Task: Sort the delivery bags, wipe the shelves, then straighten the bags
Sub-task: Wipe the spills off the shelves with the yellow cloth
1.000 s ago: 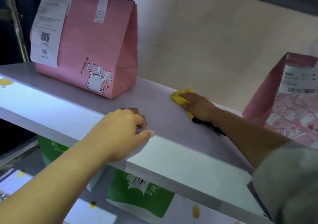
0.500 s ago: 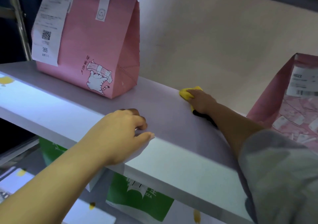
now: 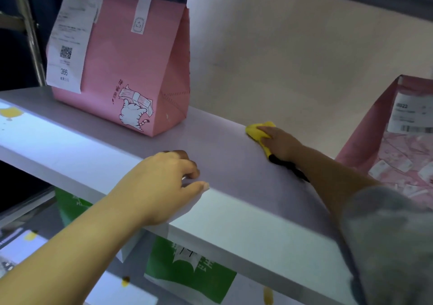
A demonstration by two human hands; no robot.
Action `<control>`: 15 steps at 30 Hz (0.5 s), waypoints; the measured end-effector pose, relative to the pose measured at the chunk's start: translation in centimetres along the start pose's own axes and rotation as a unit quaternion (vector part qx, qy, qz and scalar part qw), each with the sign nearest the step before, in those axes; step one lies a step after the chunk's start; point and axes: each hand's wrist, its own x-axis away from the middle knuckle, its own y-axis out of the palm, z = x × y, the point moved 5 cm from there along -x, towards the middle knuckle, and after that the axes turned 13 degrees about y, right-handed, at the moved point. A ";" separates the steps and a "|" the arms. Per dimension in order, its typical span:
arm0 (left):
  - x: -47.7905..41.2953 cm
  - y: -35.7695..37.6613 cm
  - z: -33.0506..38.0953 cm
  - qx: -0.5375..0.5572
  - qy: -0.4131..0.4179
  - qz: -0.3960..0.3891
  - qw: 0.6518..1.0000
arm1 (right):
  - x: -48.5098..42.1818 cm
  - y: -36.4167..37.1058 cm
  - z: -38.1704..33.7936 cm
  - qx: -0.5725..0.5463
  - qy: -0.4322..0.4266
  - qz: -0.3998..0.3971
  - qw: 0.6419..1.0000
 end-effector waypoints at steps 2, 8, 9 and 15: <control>0.0 0.0 0.1 -0.002 0.001 0.004 1.000 | -1.0 0.6 -0.9 0.037 0.044 -0.008 0.998; 0.0 0.1 0.1 0.005 -0.002 0.011 1.000 | 6.7 2.5 -5.9 0.001 -0.135 -0.047 0.990; 0.1 0.1 0.1 0.008 -0.003 0.014 1.000 | 8.5 2.4 -5.8 0.000 -0.171 -0.058 0.983; 0.7 -0.5 0.5 0.005 -0.012 0.053 0.999 | 11.4 -0.9 2.2 0.001 -0.039 -0.030 0.999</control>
